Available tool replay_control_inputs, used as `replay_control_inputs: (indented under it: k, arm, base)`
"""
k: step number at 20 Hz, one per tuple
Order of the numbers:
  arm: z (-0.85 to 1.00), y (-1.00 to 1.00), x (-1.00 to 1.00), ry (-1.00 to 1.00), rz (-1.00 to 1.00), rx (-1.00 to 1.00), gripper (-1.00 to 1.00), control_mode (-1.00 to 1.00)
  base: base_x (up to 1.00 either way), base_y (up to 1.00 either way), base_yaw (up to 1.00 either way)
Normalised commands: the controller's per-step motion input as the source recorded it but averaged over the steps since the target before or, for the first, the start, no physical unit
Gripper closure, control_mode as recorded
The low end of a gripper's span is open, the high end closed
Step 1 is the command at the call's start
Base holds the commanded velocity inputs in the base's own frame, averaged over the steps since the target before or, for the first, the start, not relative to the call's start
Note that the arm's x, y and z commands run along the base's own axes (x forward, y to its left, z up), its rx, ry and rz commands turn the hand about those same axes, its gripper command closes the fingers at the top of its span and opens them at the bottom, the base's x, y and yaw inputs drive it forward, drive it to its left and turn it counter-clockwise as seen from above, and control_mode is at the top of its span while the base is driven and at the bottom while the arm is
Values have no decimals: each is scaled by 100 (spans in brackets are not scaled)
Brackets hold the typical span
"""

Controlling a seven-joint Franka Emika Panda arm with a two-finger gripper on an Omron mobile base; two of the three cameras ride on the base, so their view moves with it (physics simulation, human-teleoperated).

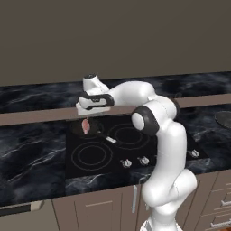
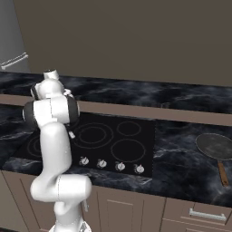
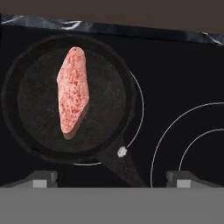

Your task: Place both pans onto different burners. Then place the lemon and the steak on different pans.

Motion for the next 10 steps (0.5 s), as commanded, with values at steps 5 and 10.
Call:
replay_control_inputs:
  k: [5, 10]
  arm:
    - [3, -60, 0, -1, 0, 0, -100, -100]
    - [1, -58, -17, -2, 0, 0, -100, -100]
  base:
    - [0, 0, 0]
    - [0, 0, 0]
